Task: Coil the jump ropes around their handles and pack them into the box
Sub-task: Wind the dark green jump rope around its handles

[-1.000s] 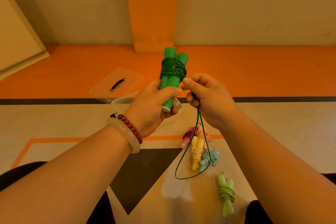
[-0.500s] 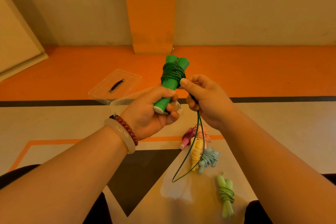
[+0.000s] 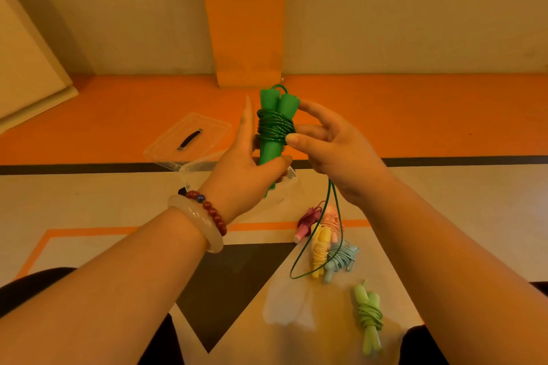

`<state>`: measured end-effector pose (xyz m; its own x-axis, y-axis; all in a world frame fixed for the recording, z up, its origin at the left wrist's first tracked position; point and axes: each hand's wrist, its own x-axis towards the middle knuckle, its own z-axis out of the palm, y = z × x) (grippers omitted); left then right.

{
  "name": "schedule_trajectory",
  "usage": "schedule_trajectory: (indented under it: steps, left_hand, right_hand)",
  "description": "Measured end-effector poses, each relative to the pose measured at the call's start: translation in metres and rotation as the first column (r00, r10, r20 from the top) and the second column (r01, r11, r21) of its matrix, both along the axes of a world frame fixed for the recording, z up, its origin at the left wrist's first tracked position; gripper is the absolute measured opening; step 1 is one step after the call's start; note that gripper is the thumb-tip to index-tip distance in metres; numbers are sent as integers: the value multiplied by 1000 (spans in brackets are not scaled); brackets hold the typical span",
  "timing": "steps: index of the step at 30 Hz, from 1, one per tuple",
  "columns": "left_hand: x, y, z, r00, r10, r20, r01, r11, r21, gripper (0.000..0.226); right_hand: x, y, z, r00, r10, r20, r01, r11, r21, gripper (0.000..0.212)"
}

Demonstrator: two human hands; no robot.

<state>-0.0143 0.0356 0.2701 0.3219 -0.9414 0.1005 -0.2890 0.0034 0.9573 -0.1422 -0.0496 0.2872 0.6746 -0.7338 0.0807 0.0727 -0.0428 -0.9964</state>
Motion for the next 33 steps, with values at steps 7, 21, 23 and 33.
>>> schedule_trajectory:
  steps: [7, 21, 23, 33]
  left_hand:
    - [-4, -2, 1, 915, -57, -399, 56, 998, -13, 59]
    - [-4, -11, 4, 682, 25, -731, -60, 998, -22, 26]
    - [-2, -11, 7, 672, 8, -741, -31, 999, -17, 32]
    - [-9, -4, 10, 741, -60, -668, 78, 997, -3, 36]
  right_hand:
    - [2, -8, -8, 992, -73, -102, 46, 968, -246, 58]
    - [8, 0, -19, 998, -47, 47, 44, 997, 60, 12]
    - [9, -1, -19, 996, -73, 55, 71, 997, 44, 13]
    - [4, -12, -19, 999, 25, 22, -27, 991, 128, 21]
